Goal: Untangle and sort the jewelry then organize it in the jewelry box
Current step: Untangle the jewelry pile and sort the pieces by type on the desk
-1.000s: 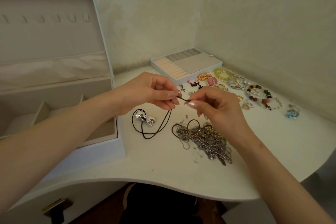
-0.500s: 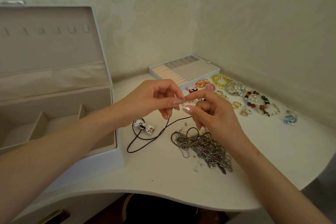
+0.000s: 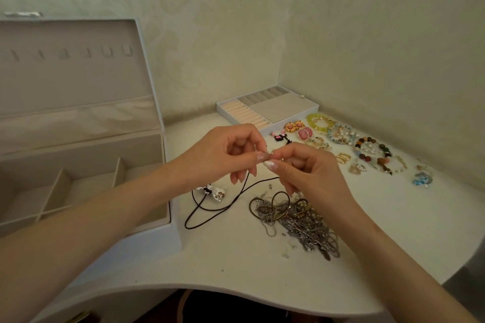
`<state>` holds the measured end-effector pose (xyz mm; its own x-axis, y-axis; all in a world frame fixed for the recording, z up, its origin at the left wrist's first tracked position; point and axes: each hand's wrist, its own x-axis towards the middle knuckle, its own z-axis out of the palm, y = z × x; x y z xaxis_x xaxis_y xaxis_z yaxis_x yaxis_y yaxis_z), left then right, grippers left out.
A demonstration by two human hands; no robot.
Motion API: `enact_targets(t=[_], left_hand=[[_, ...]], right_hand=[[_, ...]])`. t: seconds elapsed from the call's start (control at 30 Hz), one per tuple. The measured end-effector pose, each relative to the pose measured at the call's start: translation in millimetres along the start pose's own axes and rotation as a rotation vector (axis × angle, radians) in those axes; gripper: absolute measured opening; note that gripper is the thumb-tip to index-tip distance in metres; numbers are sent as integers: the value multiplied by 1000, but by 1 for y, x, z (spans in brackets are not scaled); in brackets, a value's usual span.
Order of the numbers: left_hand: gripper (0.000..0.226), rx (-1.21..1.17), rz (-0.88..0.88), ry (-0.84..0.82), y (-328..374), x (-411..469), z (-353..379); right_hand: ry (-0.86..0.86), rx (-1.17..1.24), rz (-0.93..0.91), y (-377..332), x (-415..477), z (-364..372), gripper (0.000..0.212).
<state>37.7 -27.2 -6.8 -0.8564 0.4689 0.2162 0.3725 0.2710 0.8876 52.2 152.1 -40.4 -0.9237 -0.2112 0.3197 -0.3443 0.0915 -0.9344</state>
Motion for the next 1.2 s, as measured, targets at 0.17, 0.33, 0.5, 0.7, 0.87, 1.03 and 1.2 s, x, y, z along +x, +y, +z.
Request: enact_targets(t=[0.17, 0.33, 0.5, 0.7, 0.87, 1.03, 1.2], left_hand=[[9, 44, 7, -15, -3, 0, -1], [8, 209, 88, 17, -4, 0, -1], [6, 390, 249, 53, -8, 1, 0], [10, 587, 405, 67, -11, 2, 1], [17, 618, 445, 82, -12, 2, 1], [19, 658, 459, 68, -12, 4, 0], [21, 688, 479, 45, -12, 4, 1]], right_hand=[[42, -6, -17, 0, 0, 0, 6], [55, 24, -9, -2, 0, -1, 9], [16, 38, 48, -3, 0, -3, 12], [-46, 98, 139, -6, 1, -6, 7], [-66, 100, 125, -7, 1, -8, 10], [-62, 39, 87, -5, 0, -6, 13], [-52, 36, 66, -4, 0, -6, 13]])
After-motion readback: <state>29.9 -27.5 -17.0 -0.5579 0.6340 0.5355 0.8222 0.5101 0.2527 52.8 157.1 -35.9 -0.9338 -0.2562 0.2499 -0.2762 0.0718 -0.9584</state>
